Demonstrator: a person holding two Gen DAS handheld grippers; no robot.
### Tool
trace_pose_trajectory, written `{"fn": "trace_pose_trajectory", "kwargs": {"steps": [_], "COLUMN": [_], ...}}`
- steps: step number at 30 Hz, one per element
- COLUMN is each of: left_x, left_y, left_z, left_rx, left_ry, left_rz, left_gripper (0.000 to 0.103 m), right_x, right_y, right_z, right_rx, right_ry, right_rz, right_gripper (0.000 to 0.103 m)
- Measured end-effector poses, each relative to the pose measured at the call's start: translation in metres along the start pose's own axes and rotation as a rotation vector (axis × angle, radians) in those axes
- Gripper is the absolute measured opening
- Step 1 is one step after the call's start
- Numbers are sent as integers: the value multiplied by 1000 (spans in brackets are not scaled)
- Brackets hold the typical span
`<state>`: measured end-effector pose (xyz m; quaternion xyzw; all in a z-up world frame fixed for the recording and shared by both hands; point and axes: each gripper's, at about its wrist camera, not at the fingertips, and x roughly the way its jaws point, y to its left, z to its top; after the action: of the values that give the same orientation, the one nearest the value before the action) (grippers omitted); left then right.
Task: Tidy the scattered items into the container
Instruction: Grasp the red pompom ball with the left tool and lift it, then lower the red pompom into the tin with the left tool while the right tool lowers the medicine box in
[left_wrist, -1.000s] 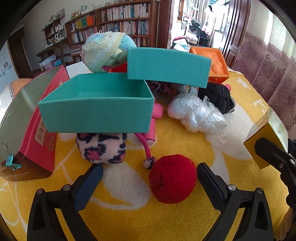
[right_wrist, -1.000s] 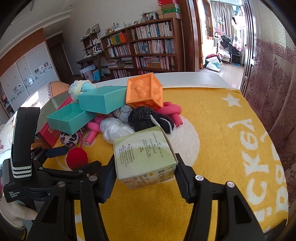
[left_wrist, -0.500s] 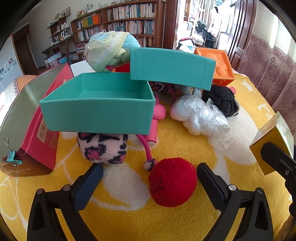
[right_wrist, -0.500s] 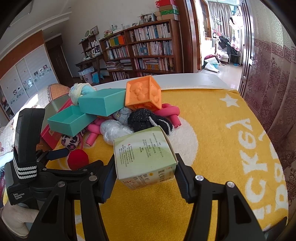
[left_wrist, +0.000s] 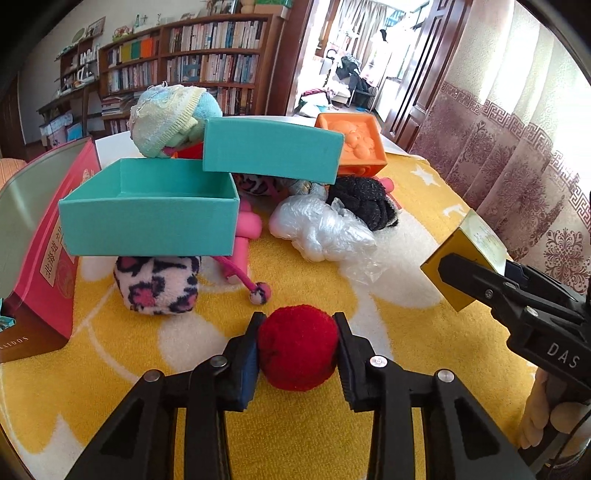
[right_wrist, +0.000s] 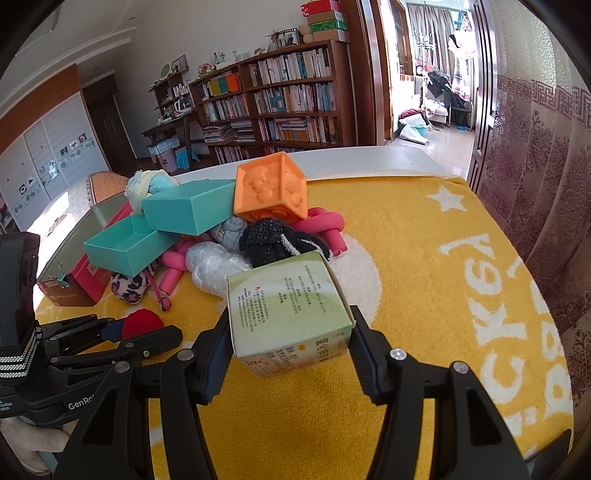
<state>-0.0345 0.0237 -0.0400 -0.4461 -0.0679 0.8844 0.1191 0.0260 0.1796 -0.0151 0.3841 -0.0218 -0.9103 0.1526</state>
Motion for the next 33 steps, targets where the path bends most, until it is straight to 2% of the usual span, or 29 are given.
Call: {"fn": "trace_pose_trajectory", "kwargs": {"steps": [7, 13, 21, 25, 29, 33], "left_x": [-35, -64, -100, -112, -113, -113], "left_y": [13, 34, 95, 119, 141, 163], "left_z": [-10, -3, 7, 18, 28, 35], "left_rx": [-22, -40, -164, -184, -199, -227], "left_ry": [-95, -202, -289, -318, -327, -330], "left_rz": [-30, 54, 125, 173, 216, 235], "left_gripper": [37, 37, 37, 37, 37, 37], "right_x": [3, 5, 7, 8, 3, -5], "right_y": [0, 4, 7, 21, 42, 78], "right_z": [-1, -2, -2, 2, 16, 42], "right_rx": [-12, -18, -10, -57, -85, -150], "right_ry": [-4, -4, -3, 0, -11, -58], "right_rz": [-7, 14, -13, -21, 20, 62], "right_gripper": [62, 62, 62, 62, 62, 62]}}
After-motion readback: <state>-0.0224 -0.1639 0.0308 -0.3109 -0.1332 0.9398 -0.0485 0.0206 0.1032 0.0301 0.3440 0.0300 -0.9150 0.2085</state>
